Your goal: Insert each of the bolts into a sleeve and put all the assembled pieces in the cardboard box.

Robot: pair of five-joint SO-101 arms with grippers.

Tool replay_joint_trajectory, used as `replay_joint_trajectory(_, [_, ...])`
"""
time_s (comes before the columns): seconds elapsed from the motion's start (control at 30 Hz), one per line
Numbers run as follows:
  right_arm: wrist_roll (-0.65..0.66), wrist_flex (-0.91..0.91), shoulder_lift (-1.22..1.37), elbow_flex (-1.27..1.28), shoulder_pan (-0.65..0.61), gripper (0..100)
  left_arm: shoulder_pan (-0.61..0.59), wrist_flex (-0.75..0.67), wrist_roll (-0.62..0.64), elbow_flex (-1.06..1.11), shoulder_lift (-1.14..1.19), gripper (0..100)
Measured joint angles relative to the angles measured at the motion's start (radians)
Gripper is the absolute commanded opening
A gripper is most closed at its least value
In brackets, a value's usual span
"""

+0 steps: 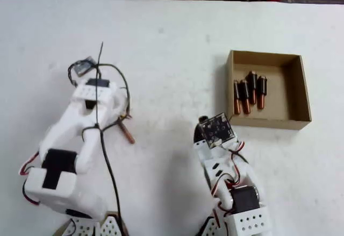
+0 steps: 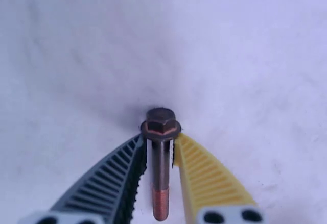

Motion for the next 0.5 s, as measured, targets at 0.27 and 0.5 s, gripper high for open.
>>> replay_joint_trajectory(0.27, [0.0,0.0,0.0,0.0,0.0,1.8,-0.017,0.0,0.0,-0.035,0.072,12])
replay_joint_trajectory(0.5, [0.0,0.0,0.0,0.0,0.0,1.8,-0.017,0.0,0.0,-0.043,0.075,4])
